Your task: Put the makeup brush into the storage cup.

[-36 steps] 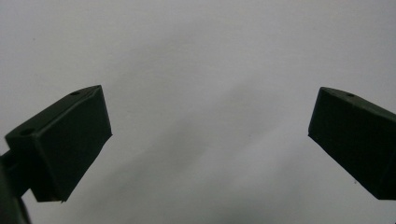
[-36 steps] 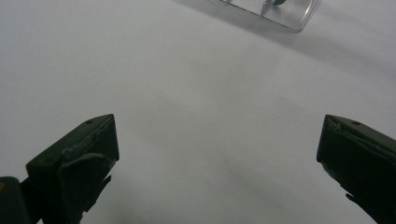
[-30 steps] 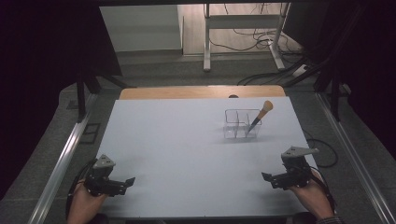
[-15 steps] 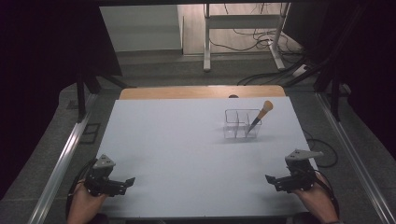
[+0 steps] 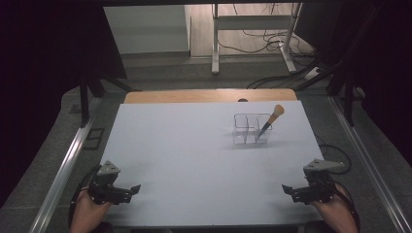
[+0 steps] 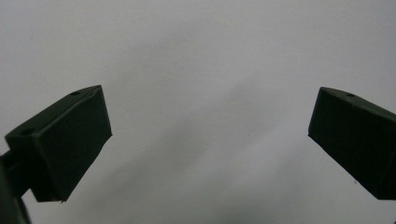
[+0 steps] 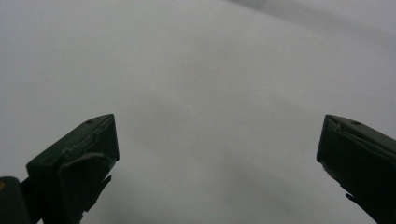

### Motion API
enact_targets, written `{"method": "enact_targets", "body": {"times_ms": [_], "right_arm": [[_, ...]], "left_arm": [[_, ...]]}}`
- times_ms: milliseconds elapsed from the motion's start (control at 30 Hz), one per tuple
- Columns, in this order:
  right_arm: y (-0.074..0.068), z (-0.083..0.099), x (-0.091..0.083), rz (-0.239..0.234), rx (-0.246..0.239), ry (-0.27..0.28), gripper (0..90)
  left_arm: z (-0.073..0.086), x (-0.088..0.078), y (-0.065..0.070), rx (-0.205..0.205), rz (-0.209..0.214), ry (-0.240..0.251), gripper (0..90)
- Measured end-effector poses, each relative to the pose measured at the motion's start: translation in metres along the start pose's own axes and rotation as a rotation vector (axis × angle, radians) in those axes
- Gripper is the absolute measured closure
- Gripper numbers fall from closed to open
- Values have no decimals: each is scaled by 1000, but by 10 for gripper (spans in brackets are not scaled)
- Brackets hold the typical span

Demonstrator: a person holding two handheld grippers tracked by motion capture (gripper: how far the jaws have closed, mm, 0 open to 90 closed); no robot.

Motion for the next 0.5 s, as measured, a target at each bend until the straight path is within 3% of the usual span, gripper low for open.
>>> {"method": "enact_targets", "body": {"times_ms": [500], "right_arm": [[8,19,1,13,24,-53,0]], "left_arm": [[1,1,0,0,2,-6,0]]}}
Point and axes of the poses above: each handheld gripper's, and its own axes: x roughly forward along the jaws, z roughly out of its underside, y roughly to its right, the point moved 10 cm from there along x, roughly forward along the jaws, and after that the axes turned 6 degrees about -y, right-handed, at the moved point
